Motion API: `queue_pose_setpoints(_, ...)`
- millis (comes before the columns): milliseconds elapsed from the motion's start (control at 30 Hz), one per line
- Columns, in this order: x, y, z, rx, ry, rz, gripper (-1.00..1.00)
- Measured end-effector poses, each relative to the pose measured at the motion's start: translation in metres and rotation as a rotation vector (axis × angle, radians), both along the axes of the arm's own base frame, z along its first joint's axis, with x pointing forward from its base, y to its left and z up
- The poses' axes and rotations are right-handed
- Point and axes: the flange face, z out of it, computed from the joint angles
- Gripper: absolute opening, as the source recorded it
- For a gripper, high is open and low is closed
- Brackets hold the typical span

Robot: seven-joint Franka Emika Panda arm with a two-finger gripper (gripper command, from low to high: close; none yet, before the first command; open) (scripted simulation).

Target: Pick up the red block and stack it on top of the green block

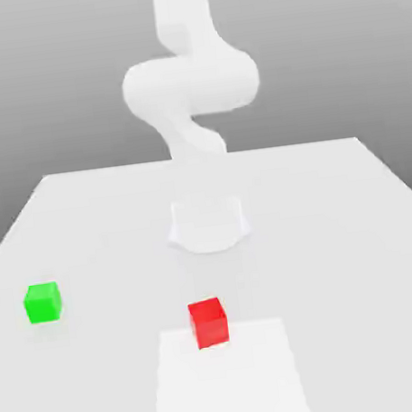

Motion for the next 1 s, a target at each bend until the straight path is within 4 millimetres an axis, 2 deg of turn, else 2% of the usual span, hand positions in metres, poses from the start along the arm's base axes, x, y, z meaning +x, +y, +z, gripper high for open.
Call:
queue_pose_setpoints(133,0.032,-0.002,-0.099,-0.04,0.148,0.034,0.0)
queue_pose_setpoints(233,0.04,-0.006,-0.174,-0.06,0.259,0.061,0.0)
queue_pose_setpoints(300,0.038,-0.008,-0.225,-0.069,0.335,0.081,0.0)
queue_pose_setpoints(400,0.022,-0.013,-0.3,-0.076,0.455,0.115,0.0)
queue_pose_setpoints(600,-0.038,-0.019,-0.452,-0.068,0.692,0.192,0.0)
queue_pose_setpoints(667,-0.044,-0.02,-0.479,-0.067,0.714,0.197,0.0)
queue_pose_setpoints(767,-0.048,-0.02,-0.506,-0.068,0.72,0.2,0.0)
queue_pose_setpoints(800,-0.049,-0.02,-0.514,-0.068,0.721,0.201,-1.0)
queue_pose_setpoints(1000,-0.05,-0.02,-0.517,-0.067,0.722,0.201,-1.0)
